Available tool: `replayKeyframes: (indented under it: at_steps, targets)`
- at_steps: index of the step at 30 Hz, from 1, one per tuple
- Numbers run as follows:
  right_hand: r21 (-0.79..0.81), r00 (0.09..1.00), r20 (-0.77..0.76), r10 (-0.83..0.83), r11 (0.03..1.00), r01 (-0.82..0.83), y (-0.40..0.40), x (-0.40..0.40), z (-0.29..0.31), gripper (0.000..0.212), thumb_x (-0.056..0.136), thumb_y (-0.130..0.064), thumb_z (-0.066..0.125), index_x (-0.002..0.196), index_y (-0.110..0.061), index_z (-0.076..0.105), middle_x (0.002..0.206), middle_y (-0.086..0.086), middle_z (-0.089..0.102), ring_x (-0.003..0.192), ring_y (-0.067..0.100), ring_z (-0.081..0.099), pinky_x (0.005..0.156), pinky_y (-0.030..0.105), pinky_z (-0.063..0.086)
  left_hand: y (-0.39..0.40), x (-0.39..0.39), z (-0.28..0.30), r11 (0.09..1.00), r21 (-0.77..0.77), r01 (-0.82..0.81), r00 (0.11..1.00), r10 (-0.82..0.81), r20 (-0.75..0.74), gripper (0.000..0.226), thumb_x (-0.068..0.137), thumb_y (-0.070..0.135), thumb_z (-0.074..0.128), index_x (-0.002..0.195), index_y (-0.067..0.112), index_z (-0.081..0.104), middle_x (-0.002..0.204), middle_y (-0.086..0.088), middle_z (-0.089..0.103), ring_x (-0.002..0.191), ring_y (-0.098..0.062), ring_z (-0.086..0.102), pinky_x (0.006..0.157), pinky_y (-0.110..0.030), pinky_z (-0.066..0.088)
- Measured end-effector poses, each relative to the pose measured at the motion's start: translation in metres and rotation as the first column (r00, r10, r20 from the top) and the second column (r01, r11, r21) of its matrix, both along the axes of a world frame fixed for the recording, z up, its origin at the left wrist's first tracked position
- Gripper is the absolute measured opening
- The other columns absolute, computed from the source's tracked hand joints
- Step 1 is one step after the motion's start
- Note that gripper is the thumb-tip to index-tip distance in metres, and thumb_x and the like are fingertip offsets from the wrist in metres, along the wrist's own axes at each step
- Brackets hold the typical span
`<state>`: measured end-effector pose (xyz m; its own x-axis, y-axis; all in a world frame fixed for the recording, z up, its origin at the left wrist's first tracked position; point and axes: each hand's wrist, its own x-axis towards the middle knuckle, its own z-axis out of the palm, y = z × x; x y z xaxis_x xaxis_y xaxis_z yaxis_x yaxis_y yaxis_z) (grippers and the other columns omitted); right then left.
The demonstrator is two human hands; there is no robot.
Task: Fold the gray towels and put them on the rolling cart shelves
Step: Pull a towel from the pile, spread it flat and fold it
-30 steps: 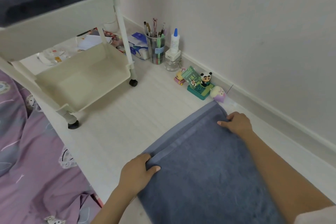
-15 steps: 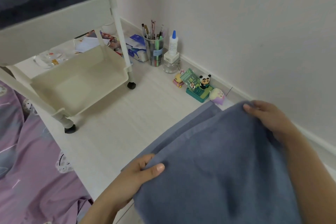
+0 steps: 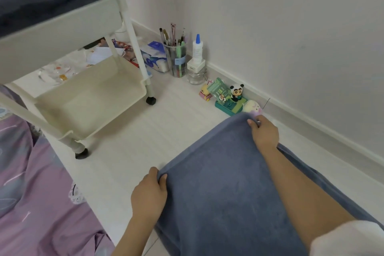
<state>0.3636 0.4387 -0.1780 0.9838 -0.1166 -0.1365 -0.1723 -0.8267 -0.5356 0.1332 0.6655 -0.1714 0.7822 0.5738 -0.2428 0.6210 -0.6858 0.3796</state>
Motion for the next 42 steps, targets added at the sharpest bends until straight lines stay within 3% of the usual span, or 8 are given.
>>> replayKeyframes:
  at_steps: [7,10,13,15,24,29,32,42]
  targets:
    - [-0.11,0.992,-0.023,0.124,0.986,-0.126,0.008,-0.004,-0.009,0.019,0.093,-0.024,0.048,0.099,-0.011,0.062,0.1,0.017,0.066,0.089,0.035,0.059,0.07,0.03,0.04,0.009,0.001,-0.001,0.999,0.042,0.034,0.994,-0.03,-0.102,0.021,0.1,0.038,0.034,0.091,0.019,0.039,0.09,0.001,0.054,0.074,-0.018,0.048,0.067,-0.03,0.043]
    - [-0.141,0.984,0.005,0.18,0.974,-0.177,0.011,-0.017,-0.005,0.033,0.092,-0.023,0.05,0.122,-0.01,0.052,0.118,0.017,0.06,0.104,0.034,0.054,0.087,0.037,0.041,0.009,0.004,-0.001,0.98,0.181,0.083,0.996,-0.074,-0.06,0.022,0.097,0.029,0.043,0.113,0.016,0.05,0.115,-0.005,0.057,0.097,-0.023,0.053,0.08,-0.032,0.04]
    - [-0.296,0.959,0.146,0.241,0.936,-0.19,0.013,-0.062,0.0,0.057,0.092,-0.03,0.053,0.143,-0.012,0.034,0.144,0.012,0.043,0.128,0.033,0.04,0.108,0.043,0.024,-0.002,0.006,-0.01,0.915,0.252,0.316,0.921,-0.36,0.152,0.04,0.093,0.025,0.043,0.13,0.015,0.053,0.136,-0.009,0.053,0.125,-0.03,0.048,0.104,-0.042,0.026]
    - [-0.291,0.932,0.231,0.278,0.934,-0.206,0.016,-0.112,0.0,0.053,0.093,-0.036,0.044,0.139,-0.012,0.043,0.144,0.012,0.043,0.13,0.034,0.041,0.109,0.045,0.022,-0.008,0.001,-0.021,0.775,0.257,0.577,0.789,-0.61,0.071,0.047,0.099,0.036,0.028,0.14,0.021,0.043,0.147,-0.007,0.041,0.136,-0.027,0.038,0.109,-0.044,0.017]
    - [-0.488,0.92,-0.058,0.388,0.793,-0.365,-0.059,-0.252,-0.029,0.057,0.096,-0.057,0.009,0.149,-0.036,0.014,0.148,0.002,0.039,0.138,0.025,0.024,0.114,0.038,0.004,-0.005,-0.033,-0.038,0.657,0.211,0.723,0.683,-0.727,-0.075,0.058,0.098,0.057,0.015,0.149,0.031,0.026,0.154,-0.004,0.029,0.14,-0.023,0.024,0.108,-0.045,0.018]
    - [-0.478,0.951,-0.107,0.289,0.824,-0.305,-0.07,-0.252,-0.007,0.056,0.098,-0.051,0.004,0.141,-0.03,0.034,0.14,0.006,0.051,0.133,0.026,0.03,0.113,0.04,0.005,-0.023,-0.06,-0.018,0.698,0.134,0.703,0.708,-0.706,-0.036,0.058,0.099,0.053,0.016,0.135,0.025,0.051,0.133,-0.006,0.055,0.117,-0.027,0.052,0.097,-0.042,0.037]
    - [-0.419,0.946,-0.052,0.321,0.852,-0.313,-0.061,-0.3,-0.002,0.059,0.099,-0.047,0.009,0.136,-0.022,0.048,0.142,0.005,0.047,0.133,0.027,0.033,0.113,0.04,0.01,-0.029,-0.075,-0.023,0.61,0.149,0.778,0.617,-0.787,0.004,0.054,0.101,0.047,0.018,0.144,0.022,0.039,0.148,-0.007,0.04,0.135,-0.027,0.036,0.11,-0.043,0.024]
    - [-0.497,0.968,-0.161,-0.193,0.863,0.089,-0.149,-0.379,-0.013,0.072,0.084,-0.059,-0.006,0.148,-0.032,0.012,0.157,0.0,0.016,0.146,0.023,0.01,0.116,0.044,-0.001,-0.018,-0.084,-0.038,0.477,0.226,0.849,0.492,-0.871,-0.009,0.067,0.098,0.058,0.016,0.153,0.02,0.007,0.159,-0.009,0.013,0.146,-0.023,0.008,0.115,-0.044,0.005]
